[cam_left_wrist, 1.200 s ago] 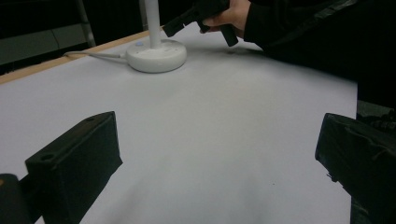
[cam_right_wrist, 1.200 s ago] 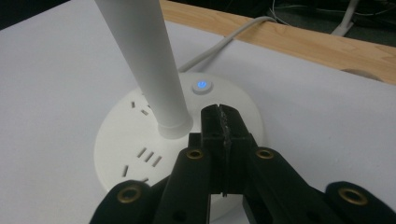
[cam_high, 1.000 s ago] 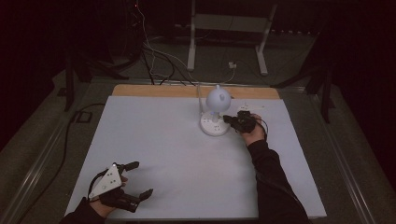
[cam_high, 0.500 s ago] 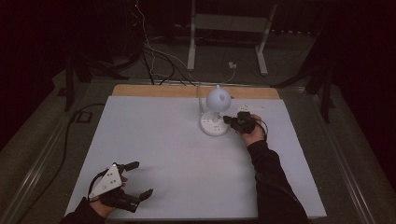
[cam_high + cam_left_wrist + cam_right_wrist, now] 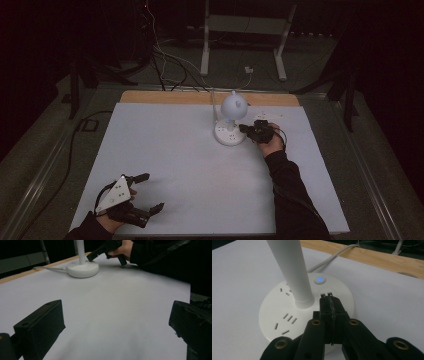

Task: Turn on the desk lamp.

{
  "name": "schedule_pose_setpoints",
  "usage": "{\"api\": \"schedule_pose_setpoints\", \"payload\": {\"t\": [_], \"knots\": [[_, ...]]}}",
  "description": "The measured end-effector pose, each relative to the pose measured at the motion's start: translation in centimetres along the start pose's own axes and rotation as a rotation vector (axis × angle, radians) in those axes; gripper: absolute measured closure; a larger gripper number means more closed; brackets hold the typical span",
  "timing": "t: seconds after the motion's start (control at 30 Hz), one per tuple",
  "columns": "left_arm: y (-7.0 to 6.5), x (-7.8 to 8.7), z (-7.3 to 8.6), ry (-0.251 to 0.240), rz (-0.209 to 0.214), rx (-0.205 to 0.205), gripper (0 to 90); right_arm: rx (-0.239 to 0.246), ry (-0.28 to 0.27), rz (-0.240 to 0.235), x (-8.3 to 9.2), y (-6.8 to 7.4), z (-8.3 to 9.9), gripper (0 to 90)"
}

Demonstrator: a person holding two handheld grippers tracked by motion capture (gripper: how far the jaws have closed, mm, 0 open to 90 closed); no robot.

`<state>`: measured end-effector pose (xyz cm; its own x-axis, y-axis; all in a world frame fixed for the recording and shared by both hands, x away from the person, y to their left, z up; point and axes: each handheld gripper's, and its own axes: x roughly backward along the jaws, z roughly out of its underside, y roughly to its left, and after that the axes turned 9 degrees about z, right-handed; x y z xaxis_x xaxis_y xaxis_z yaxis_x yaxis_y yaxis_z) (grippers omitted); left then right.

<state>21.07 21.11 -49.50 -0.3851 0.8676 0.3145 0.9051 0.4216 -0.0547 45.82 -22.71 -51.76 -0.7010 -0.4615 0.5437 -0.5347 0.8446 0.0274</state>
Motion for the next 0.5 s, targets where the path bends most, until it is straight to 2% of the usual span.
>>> {"api": "schedule_pose_setpoints", "payload": {"t": [0.5], "knots": [[-0.02, -0.02, 0.00, 0.003, 0.001, -0.002, 0.5, -0.004, -0.004, -0.008, -0.02, -0.15, 0.12, 90.0]]}}
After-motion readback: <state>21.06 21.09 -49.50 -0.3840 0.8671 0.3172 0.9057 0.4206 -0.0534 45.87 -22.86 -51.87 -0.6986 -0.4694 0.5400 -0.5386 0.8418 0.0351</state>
